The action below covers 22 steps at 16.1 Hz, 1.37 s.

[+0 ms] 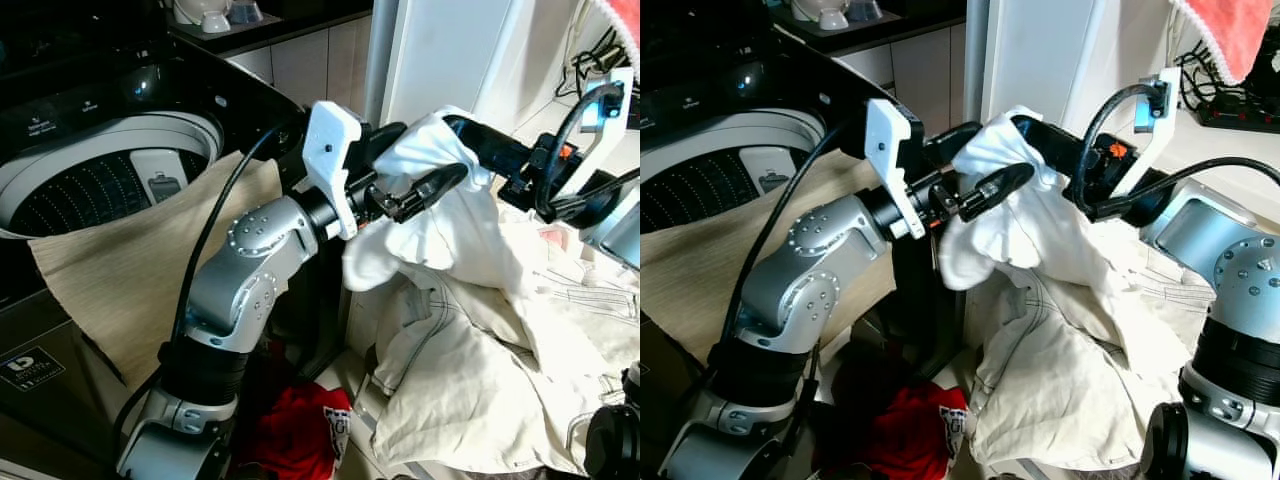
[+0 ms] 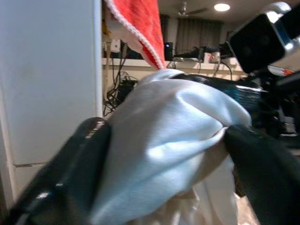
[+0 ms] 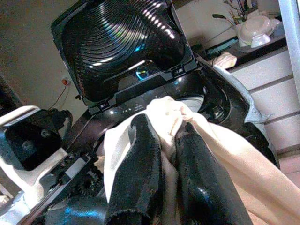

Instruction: Clothes washing

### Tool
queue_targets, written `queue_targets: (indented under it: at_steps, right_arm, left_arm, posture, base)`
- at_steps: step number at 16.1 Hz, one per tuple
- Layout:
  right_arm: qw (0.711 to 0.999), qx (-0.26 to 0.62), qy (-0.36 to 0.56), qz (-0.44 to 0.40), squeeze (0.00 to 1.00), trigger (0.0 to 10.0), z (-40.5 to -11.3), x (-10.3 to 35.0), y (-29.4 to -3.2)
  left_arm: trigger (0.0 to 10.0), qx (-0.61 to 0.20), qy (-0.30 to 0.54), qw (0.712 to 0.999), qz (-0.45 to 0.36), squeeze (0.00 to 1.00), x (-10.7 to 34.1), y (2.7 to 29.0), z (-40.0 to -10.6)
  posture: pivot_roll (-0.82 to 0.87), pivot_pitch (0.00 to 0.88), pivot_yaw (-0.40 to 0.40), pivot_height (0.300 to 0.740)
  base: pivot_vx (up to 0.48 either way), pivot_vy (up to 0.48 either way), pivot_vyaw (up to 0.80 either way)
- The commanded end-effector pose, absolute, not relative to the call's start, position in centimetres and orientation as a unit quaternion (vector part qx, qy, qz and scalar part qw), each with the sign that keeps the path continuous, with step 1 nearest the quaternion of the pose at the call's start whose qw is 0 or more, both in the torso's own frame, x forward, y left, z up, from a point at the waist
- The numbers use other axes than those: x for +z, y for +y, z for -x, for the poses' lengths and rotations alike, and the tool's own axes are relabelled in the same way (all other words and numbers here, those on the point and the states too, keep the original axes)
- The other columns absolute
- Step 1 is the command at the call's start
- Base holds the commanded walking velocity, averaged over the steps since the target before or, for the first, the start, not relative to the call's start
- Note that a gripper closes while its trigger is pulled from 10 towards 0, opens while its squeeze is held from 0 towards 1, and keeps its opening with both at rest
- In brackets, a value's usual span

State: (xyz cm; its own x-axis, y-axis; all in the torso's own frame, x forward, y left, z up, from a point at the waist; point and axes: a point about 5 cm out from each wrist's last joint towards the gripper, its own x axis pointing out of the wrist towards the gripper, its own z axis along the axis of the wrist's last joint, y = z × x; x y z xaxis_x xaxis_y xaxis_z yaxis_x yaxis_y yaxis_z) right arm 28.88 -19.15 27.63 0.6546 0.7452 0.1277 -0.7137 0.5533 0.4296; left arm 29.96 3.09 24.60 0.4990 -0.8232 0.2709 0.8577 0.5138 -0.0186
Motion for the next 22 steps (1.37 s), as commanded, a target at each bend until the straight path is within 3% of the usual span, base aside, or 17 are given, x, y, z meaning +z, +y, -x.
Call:
queue_targets:
  at_steps: [1,21,22]
  right_arm:
    - [0.879,0.422,0.016,-0.222,0.0,0.0,-28.44,28.51,-19.14]
    - [0.89,0.403,0.003,-0.214,0.0,0.0,-28.74,28.69,-18.69]
    - [0.892,0.401,-0.001,-0.209,0.01,4.6,-28.72,28.75,-18.7]
  left_arm:
    - [0.0,-0.48,-0.119,0.865,0.081,0.0,24.83,3.39,-30.26]
    - [0.0,-0.491,-0.138,0.856,0.085,0.0,25.45,3.97,-30.29]
    - [0.0,-0.486,-0.141,0.859,0.081,0.0,25.55,4.07,-30.43]
  posture:
    - [-0.13,0.0,0.022,0.74]
    - [-0.12,0.0,0.033,0.74]
    - [-0.12,0.0,0.034,0.74]
  base:
    - [0.0,0.0,0.0]
    - [0.0,0.0,0.0]
    - [0.0,0.0,0.0]
